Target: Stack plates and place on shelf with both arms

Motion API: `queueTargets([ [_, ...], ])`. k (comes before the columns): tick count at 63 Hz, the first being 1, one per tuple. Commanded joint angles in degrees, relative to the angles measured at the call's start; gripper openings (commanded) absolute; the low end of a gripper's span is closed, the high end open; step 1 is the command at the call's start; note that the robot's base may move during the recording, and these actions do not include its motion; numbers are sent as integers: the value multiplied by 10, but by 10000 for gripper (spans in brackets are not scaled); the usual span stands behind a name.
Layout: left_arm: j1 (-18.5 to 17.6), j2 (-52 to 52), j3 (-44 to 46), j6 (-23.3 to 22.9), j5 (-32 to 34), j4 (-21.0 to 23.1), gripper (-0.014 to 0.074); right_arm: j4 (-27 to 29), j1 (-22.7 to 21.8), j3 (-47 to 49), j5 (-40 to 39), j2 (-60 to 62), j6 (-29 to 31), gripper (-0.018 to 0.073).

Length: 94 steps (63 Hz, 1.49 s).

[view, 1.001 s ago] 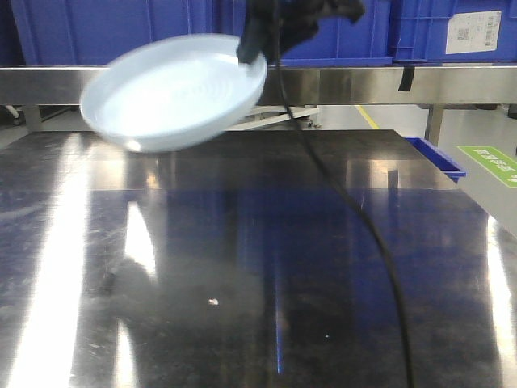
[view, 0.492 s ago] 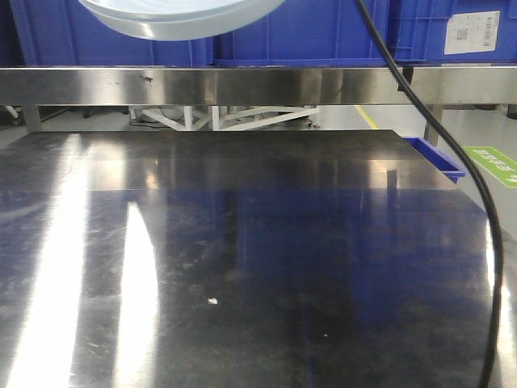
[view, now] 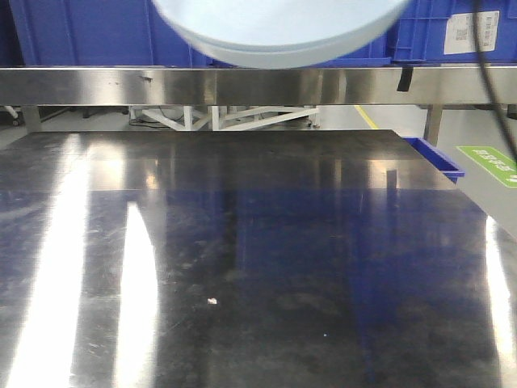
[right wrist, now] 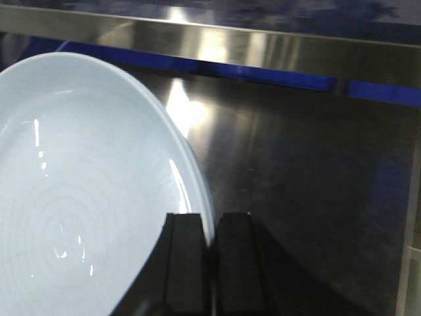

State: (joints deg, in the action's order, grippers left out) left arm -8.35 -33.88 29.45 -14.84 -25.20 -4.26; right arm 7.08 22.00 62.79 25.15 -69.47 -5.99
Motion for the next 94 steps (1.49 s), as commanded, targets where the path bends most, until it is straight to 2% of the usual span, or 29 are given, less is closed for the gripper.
queueTargets([
  [1,0,0,15,-4,46,1,91,2,-36,-4,-58,47,3,48],
  [17,0,0,15,-4,46,1,91,2,-97,-62,-55,131,3,48],
  [44,0,0,15,-4,46,1,91,2,-97,-160,-53,213,3,48],
  [94,0,0,15,-4,46,1,91,2,-97,-161,-56,212,3,48],
])
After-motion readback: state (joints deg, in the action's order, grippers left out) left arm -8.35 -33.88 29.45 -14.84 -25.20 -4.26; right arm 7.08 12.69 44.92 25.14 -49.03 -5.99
